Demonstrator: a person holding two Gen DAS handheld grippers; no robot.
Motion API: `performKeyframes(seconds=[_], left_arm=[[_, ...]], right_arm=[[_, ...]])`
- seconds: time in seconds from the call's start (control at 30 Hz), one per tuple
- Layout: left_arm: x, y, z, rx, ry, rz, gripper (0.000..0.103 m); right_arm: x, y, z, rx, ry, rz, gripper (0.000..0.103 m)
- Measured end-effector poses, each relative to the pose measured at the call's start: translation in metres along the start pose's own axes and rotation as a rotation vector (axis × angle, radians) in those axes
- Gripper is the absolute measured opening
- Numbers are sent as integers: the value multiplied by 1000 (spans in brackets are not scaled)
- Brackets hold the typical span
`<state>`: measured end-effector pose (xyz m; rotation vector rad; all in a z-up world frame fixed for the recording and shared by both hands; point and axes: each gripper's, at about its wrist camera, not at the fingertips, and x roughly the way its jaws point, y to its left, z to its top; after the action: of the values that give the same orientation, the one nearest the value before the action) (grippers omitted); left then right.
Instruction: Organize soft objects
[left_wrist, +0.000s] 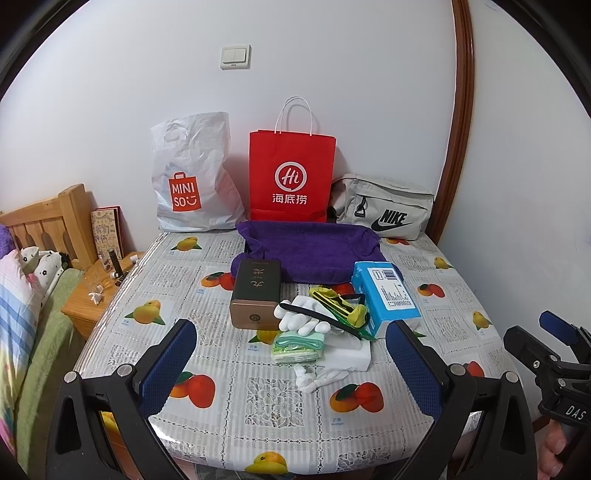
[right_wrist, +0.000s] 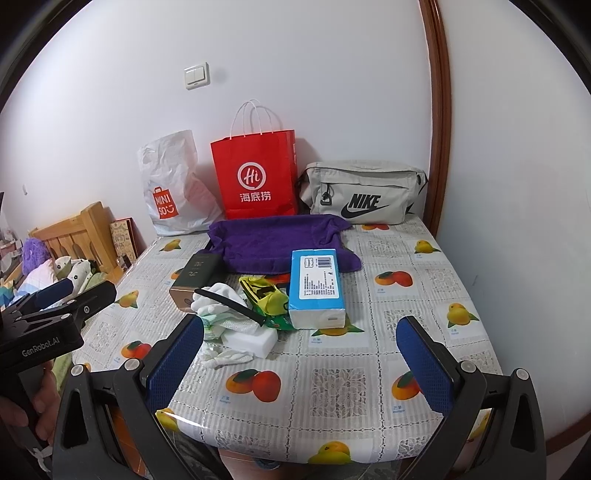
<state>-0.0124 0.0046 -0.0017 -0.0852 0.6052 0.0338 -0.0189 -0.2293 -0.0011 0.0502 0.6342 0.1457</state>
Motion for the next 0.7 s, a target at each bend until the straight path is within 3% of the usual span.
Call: performKeyframes(seconds=[0.4, 0.7], left_arm=[[44, 5, -10, -12, 82, 24, 103], [108, 8, -27, -2, 224, -20, 103]], right_arm=[[38, -7, -12, 19, 63, 23, 103], [87, -23, -28, 58, 153, 56, 103]])
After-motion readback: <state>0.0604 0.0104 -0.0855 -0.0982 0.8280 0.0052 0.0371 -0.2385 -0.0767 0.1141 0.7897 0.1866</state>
